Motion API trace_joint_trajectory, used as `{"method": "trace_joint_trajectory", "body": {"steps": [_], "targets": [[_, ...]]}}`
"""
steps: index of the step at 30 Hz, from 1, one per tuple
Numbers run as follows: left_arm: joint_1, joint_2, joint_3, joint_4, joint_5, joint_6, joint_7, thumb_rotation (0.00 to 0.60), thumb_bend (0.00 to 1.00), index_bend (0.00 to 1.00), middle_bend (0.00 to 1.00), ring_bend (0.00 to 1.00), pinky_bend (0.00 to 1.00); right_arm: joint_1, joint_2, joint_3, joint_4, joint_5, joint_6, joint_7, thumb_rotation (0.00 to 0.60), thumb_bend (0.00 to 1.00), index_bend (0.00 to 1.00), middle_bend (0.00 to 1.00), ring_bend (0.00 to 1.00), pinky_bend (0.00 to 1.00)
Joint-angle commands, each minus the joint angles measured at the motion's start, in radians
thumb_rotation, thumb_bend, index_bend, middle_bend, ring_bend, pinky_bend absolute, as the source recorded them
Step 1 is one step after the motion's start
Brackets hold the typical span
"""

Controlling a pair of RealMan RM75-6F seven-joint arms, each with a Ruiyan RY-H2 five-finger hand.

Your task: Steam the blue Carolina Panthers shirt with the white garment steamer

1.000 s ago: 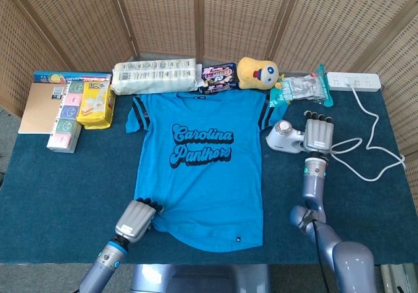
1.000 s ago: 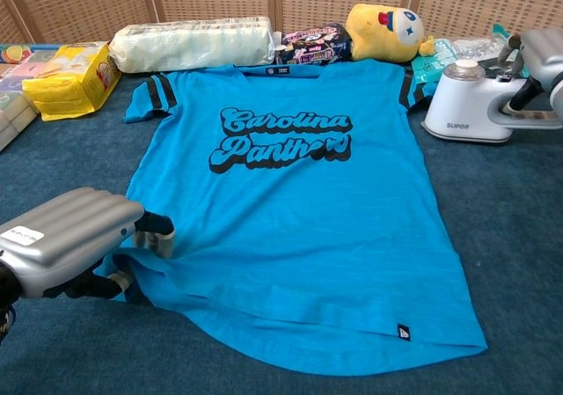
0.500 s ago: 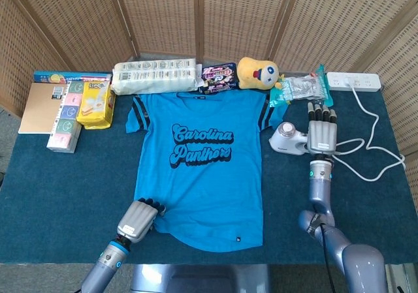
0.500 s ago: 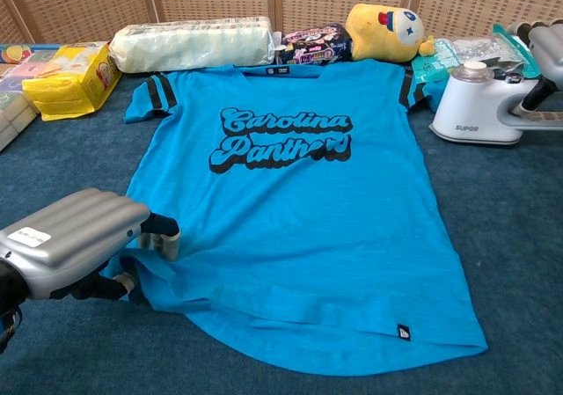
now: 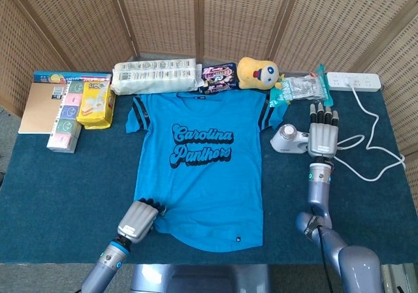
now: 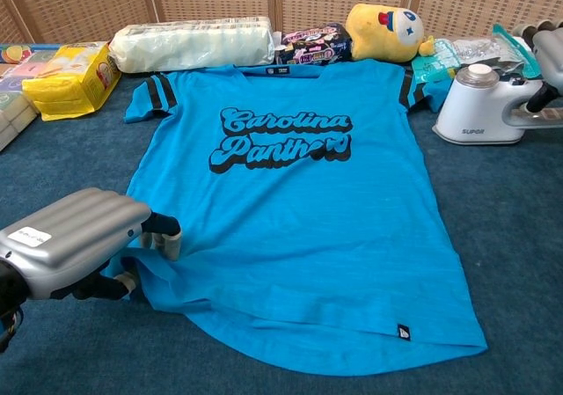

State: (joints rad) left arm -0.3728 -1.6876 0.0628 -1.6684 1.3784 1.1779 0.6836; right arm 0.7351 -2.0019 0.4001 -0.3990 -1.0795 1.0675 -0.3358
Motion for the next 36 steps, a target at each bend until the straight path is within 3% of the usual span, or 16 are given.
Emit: {"method": "trace_joint_trajectory", "body": {"steps": [1,36], "targets": [[0.0,0.001,-0.001,0.0,-0.001,-0.001,-0.001,0.6,0.6,0.47,0.49,0.42,0.45,-0.002,-0.002,-0.001,0.004,-0.002,0.0,0.004,0.6,0.36,0.0,0.06,0.05,0.04],[-0.008,-0.003,0.002,0.003,0.012,-0.008,-0.006,0.6,0.6,0.47,0.49,0.42,0.45,-0.082,0.064,-0.057,-0.1,-0.05,0.025,-0.05,0.6,0.27,0.0,0.04,0.05,0.04]]}}
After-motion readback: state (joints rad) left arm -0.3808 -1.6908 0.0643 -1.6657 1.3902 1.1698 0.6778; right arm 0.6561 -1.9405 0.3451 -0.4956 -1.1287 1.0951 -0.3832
